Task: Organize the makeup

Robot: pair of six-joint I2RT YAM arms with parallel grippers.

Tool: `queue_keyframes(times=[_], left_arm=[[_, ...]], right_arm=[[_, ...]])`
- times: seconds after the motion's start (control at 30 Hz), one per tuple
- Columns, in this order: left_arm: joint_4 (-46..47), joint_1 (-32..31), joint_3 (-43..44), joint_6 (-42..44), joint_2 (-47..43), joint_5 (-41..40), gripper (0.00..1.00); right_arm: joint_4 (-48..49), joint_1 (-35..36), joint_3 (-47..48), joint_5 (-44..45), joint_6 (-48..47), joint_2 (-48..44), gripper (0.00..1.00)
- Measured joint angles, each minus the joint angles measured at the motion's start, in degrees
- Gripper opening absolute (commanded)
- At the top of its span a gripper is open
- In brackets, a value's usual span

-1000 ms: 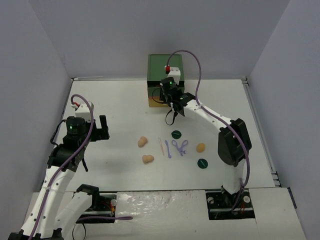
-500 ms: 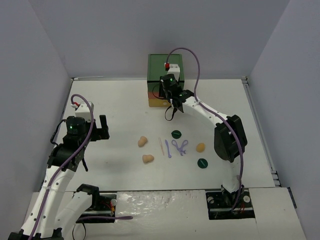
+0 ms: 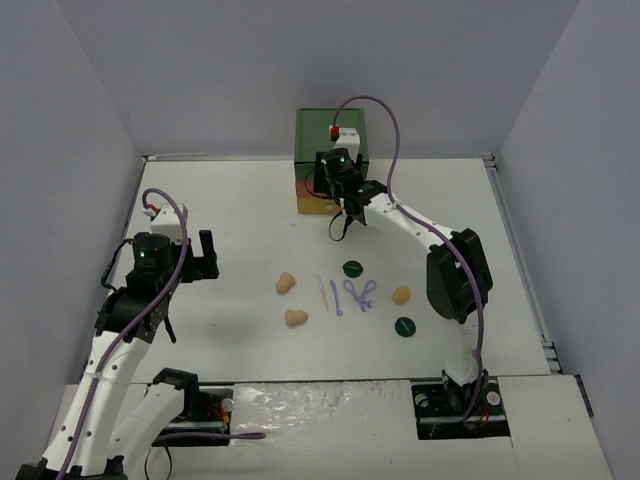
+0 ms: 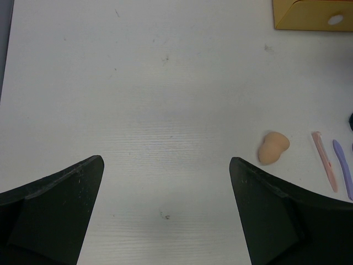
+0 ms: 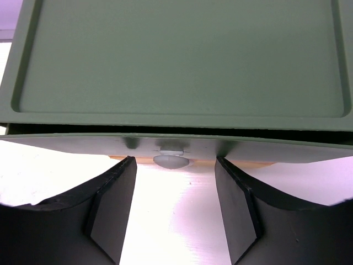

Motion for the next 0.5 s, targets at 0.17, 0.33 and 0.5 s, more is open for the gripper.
queue_keyframes(times=[0.17, 0.33, 0.5], left_arm=[[0.0, 0.0, 0.0, 0.02, 0.0, 0.0, 0.97], [0.0, 0.0, 0.0, 0.02, 0.0, 0.0, 0.97], [0.0, 0.0, 0.0, -0.01, 0.0, 0.0, 0.97]], right_arm=[[0.95, -0.15, 0.0, 0.02, 0.47, 0.0, 0.66], [1.4, -0.26, 0.0, 0.12, 1.67, 0.0, 0.69], [1.76, -0.26, -0.28, 0.17, 2.53, -0.04, 0.69]])
